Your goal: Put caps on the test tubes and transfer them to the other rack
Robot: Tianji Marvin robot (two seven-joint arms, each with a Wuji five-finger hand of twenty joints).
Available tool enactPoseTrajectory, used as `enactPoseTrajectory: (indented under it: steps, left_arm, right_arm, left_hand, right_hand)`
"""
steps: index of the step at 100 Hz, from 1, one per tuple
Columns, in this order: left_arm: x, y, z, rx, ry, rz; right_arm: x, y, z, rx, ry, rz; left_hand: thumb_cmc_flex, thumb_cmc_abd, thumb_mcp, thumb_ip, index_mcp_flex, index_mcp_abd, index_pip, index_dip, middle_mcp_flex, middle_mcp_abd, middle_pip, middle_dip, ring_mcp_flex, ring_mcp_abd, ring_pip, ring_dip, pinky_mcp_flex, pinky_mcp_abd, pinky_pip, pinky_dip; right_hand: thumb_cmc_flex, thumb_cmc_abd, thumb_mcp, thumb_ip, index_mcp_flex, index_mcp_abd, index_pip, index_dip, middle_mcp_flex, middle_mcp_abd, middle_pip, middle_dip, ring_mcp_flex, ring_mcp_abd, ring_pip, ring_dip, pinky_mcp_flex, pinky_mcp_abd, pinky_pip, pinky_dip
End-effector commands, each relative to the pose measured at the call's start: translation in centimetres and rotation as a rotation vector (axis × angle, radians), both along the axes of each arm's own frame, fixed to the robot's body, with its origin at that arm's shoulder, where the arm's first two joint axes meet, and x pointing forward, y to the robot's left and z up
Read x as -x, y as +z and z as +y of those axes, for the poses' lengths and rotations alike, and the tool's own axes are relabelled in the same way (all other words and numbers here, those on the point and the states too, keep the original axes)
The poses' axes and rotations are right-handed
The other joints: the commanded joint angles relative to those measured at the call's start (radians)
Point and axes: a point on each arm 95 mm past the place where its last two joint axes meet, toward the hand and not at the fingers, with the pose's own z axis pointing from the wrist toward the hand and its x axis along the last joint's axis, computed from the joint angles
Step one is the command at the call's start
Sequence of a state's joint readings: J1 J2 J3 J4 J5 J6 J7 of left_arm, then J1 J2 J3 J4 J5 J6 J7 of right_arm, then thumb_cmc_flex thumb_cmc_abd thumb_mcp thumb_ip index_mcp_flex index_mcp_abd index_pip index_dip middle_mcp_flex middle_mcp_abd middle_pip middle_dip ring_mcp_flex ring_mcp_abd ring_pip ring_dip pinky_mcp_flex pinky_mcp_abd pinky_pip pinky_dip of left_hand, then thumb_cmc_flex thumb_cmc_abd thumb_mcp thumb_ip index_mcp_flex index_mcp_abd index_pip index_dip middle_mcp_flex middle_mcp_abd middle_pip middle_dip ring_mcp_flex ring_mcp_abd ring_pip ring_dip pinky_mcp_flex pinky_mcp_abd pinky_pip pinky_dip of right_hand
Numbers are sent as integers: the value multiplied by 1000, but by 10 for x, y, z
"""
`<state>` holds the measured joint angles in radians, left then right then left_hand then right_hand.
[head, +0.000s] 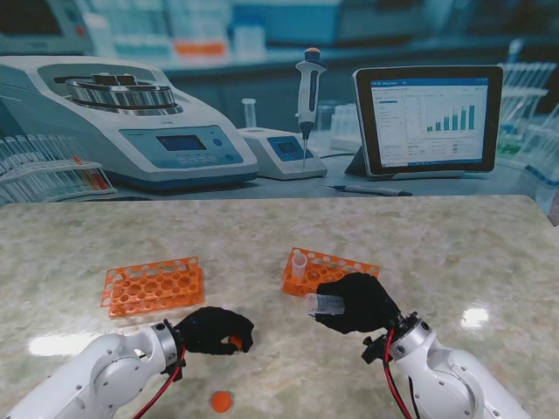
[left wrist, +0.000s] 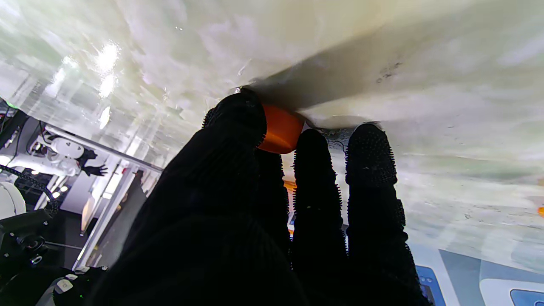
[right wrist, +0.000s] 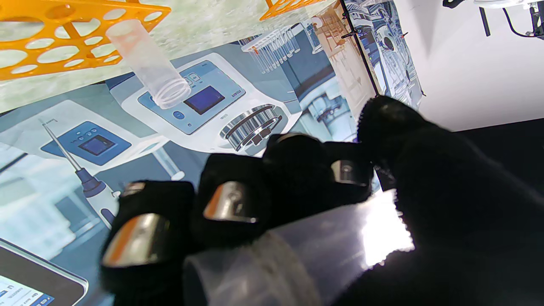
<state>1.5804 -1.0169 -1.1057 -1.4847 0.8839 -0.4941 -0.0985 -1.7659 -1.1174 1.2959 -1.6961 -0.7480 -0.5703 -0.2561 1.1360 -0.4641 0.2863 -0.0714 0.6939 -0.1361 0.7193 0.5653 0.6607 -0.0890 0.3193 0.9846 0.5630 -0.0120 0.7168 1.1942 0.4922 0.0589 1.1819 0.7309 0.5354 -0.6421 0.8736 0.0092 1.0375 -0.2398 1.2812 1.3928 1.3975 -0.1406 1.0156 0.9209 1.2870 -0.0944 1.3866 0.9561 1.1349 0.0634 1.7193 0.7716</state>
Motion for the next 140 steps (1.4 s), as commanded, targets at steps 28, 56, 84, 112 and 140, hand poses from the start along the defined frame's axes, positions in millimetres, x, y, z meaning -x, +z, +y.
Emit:
enactPoseTrajectory:
  steps: [28,56,84,112,140]
  left_arm:
    - [9,-24,7,-31,17,60]
    - [8,-24,7,-24,13,43]
    - [6,-22,6,-5,9,27]
    - [2,-19,2,13,1,15]
    - [-3,-15,-1,31,-9,0]
  right_arm:
    - [3,-1,0,-3,2,8]
    - [3,-1,0,-6,0,9]
    - [3,-1,-1,-7,0,9]
    - [4,-1,-1,-9,-1,9]
    - [4,-1,-2,-11,-1,7]
  left_hand:
    - [149,-84,154,24,74,43,30,-17,83,62,40,-2,95,44,-55,-40,68,26,-54,-310]
    - [146,-102,202,10,81,52,30,-11,73,66,44,-34,98,46,-65,-45,78,33,-62,-339]
    - [155,-105,216,1,91,74,5,-26,54,83,49,-112,115,59,-129,-40,91,41,-107,-345]
    - [155,-103,236,-5,96,84,-11,-39,48,88,53,-116,111,63,-136,-29,85,52,-122,-341]
    - [155,-106,259,-18,94,87,-9,-42,39,88,64,-132,109,63,-146,-22,80,58,-134,-331]
  right_hand:
    - [47,15,9,18,41,-37,66,52,42,2,-3,17,34,-69,91,13,24,-3,64,-5]
    - [47,15,8,17,40,-38,65,53,42,2,-5,18,35,-69,90,12,24,-3,64,-6]
    - [47,17,6,14,38,-41,63,54,42,0,-6,19,34,-70,88,12,24,-4,62,-6]
    - [47,17,4,13,37,-42,62,55,42,1,-7,20,35,-70,87,11,24,-4,61,-7]
    - [47,17,5,12,38,-42,62,56,42,0,-8,21,35,-70,86,11,24,-4,61,-7]
